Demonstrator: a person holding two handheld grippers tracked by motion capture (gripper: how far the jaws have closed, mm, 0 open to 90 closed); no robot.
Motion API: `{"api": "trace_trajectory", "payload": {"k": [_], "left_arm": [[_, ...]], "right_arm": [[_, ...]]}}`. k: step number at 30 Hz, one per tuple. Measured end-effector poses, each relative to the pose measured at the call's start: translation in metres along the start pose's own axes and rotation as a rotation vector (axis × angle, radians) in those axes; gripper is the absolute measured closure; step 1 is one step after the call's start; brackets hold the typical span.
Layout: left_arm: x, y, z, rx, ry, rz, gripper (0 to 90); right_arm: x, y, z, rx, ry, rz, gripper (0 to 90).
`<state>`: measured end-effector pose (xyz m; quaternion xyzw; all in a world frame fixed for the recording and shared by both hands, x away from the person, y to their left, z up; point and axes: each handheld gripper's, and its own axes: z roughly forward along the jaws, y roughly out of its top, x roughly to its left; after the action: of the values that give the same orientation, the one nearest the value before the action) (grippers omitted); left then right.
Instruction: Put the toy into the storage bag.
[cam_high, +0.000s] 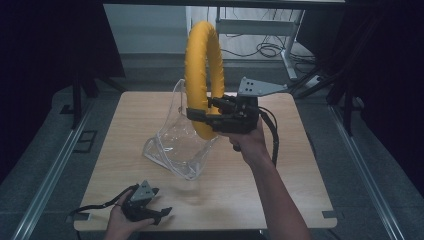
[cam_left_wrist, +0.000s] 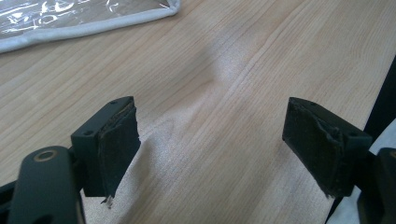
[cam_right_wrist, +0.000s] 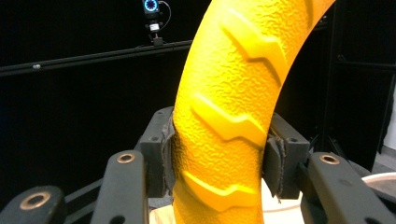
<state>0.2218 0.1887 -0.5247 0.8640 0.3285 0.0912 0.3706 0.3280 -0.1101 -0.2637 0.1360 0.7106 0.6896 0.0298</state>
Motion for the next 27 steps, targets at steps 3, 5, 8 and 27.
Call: {"api": "trace_trajectory", "payload": {"k": [3,5,8,27], "left_arm": [[0.0,0.0,0.0,-0.001,0.001,0.0,18.4],[0.0,0.0,0.0,-0.002,0.001,-0.001,18.5],[0.0,0.0,0.0,-0.002,0.001,0.0,18.5],[0.0,0.0,-0.001,0.001,0.006,0.004,18.4]], "right_arm": [[0.001,0.001,0.007,-0.001,0.017,-0.011,51.4],[0.002,0.001,0.009,-0.003,0.024,-0.008,51.4],[0.002,0.001,0.017,0.004,0.042,-0.001,51.4],[0.003,-0.009,0.042,0.023,0.097,0.018,51.3]]}}
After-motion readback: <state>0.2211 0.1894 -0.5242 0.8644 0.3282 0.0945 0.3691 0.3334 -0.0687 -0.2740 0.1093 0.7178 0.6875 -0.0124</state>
